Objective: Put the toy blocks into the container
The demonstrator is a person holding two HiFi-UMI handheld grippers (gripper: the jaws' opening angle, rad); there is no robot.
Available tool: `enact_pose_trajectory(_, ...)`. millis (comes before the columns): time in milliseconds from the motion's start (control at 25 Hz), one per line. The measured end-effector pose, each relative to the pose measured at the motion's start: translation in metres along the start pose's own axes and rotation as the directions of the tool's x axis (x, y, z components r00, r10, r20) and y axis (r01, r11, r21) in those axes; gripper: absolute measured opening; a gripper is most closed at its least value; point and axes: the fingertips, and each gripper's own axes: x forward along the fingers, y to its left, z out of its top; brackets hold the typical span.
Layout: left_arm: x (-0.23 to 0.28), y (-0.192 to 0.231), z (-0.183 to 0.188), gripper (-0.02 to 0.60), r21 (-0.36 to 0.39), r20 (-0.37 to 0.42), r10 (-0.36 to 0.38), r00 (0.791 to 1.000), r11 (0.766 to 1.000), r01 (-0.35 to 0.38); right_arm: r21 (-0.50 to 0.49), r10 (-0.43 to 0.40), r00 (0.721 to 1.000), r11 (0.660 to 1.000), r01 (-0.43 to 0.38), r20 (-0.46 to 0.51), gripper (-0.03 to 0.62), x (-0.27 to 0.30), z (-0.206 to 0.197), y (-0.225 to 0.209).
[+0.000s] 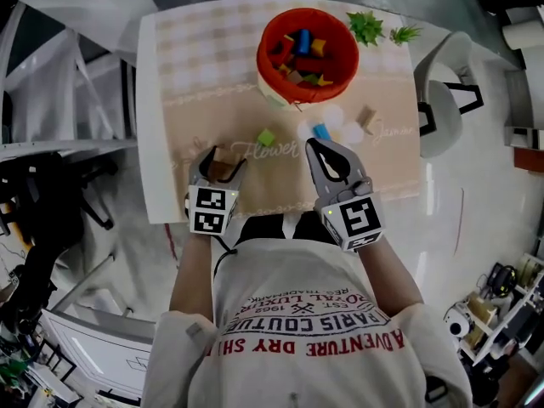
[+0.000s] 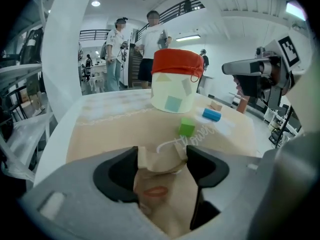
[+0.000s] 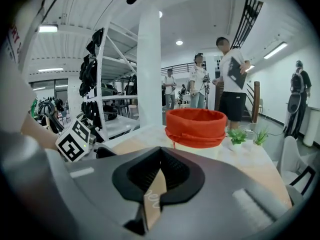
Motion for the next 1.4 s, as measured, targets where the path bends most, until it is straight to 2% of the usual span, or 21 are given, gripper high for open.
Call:
enact_pose_trajectory(200, -0.015, -0.006, 0.024, 0.31, 0.038, 0.063, -0.018, 0.998, 0.999, 0.015, -0.014, -0.02, 0.999, 1.0, 0.021, 0.036, 0.003, -0.005, 0.017, 0.0)
enact_pose_trajectory(400, -0.035, -0.015, 0.083, 0.31, 0.08, 0.174, -0.03, 0.984, 0.997, 0.016, -0.003, -0.043, 0.995, 0.999, 0.043, 0.095, 0.002, -0.016, 0.038, -0.01)
enact_pose_trajectory(520, -0.051, -0.025, 0.134, 0.311, 0.144, 0.262, -0.037, 0.964, 0.99, -0.001, 0.008, -0.057, 0.991, 0.998, 0.057, 0.124, 0.002, -0.023, 0.05, -0.021)
enact_pose_trajectory(680, -0.07, -0.043, 0.204, 0.311, 0.22, 0.375, -0.072, 0.924, 0.975, -0.014, 0.01, -0.079, 0.984, 0.997, 0.078, 0.16, 0.002, -0.03, 0.066, -0.042)
enact_pose_trajectory(800, -0.075, -0.057, 0.241, 0.311, 0.269, 0.421, -0.107, 0.901, 0.963, -0.011, 0.007, -0.096, 0.98, 0.995, 0.096, 0.176, 0.002, -0.032, 0.077, -0.06)
enact_pose_trajectory(880, -0.072, -0.063, 0.26, 0.311, 0.284, 0.435, -0.117, 0.893, 0.959, -0.013, 0.002, -0.106, 0.977, 0.994, 0.107, 0.184, 0.002, -0.034, 0.085, -0.073)
enact_pose_trajectory(1000, -0.054, -0.067, 0.28, 0.311, 0.302, 0.431, -0.113, 0.895, 0.953, -0.025, -0.004, -0.113, 0.973, 0.993, 0.116, 0.202, 0.002, -0.037, 0.095, -0.094)
enact_pose_trajectory(1240, 0.002, -0.078, 0.294, 0.312, 0.327, 0.353, -0.106, 0.93, 0.945, -0.016, -0.014, -0.108, 0.977, 0.993, 0.113, 0.184, 0.002, -0.04, 0.094, -0.131)
enact_pose_trajectory(1400, 0.025, -0.079, 0.295, 0.313, 0.317, 0.313, -0.067, 0.947, 0.948, -0.038, -0.019, -0.093, 0.984, 0.995, 0.097, 0.154, 0.002, -0.038, 0.088, -0.15)
